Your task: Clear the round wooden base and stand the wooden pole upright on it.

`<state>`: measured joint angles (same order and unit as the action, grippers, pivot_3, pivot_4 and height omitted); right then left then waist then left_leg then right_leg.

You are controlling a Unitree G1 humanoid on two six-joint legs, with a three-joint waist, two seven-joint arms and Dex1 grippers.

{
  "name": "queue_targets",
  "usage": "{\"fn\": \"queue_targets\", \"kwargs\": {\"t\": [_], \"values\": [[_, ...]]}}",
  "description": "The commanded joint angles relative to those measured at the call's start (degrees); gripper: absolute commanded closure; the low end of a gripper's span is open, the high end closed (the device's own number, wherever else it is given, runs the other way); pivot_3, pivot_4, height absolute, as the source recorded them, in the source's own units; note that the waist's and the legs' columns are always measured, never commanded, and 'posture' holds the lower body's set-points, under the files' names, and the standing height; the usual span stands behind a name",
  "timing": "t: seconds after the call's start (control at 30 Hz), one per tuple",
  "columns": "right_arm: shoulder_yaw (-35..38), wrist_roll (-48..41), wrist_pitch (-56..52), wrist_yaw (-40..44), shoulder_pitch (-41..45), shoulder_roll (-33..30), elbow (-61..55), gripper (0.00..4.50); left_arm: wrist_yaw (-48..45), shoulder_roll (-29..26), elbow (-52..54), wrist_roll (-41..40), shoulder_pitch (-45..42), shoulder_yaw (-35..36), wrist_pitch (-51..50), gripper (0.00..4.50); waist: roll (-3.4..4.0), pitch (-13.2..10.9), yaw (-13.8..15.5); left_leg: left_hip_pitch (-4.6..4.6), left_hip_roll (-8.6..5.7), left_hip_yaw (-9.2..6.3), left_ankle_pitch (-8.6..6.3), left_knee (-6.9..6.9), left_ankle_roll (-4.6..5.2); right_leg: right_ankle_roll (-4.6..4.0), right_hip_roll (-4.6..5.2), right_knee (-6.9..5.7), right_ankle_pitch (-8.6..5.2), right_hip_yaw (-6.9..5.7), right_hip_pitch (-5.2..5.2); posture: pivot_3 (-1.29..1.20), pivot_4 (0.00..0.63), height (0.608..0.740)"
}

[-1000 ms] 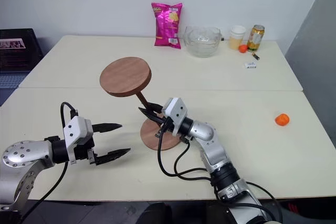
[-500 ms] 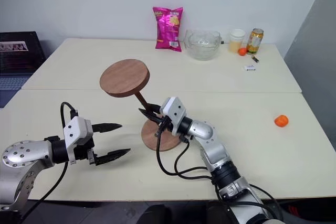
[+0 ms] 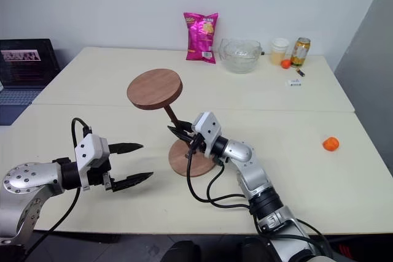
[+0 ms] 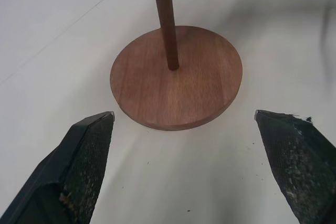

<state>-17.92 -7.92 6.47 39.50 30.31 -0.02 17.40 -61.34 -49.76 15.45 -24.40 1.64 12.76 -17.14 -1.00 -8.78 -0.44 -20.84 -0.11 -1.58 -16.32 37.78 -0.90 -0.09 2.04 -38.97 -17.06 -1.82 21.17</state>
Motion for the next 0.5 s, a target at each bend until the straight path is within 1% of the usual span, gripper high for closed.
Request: {"fn": "queue_targets", "kwargs": {"t": [0.03,0.27,0.5], "values": [[1.2,1.9,-3.5,0.3,-4.5,-4.2,8.3,4.25,0.1,-0.4,1.6,-1.0,-0.9,0.9,-0.3,0.00,0.02,0.1,0.2,0.00,0.00,0.00,0.00,0.00,0.00,0.00,0.00,0.01,0.00,0.00,0.00,0.00,0.150,0.740],[0.6,0.2,-4.6,4.4,-6.6,-6.7,4.2,4.25,-0.2,-1.0,3.3,-3.5,-0.9,1.2,-3.9,0.00,0.03,0.4,0.6,0.01,-0.07,0.00,-0.06,0.00,0.10,-0.02,0.11,0.07,-0.02,-0.01,-0.05,0.00,0.150,0.740],[0.1,1.3,-7.7,2.9,-4.7,-6.7,5.7,4.25,-1.9,-2.2,4.0,-4.1,-2.1,0.1,-5.6,0.00,0.07,0.4,0.5,0.03,-0.07,0.00,-0.06,-0.06,0.11,-0.11,0.12,0.08,-0.07,-0.02,-0.04,0.00,0.150,0.740]]}}
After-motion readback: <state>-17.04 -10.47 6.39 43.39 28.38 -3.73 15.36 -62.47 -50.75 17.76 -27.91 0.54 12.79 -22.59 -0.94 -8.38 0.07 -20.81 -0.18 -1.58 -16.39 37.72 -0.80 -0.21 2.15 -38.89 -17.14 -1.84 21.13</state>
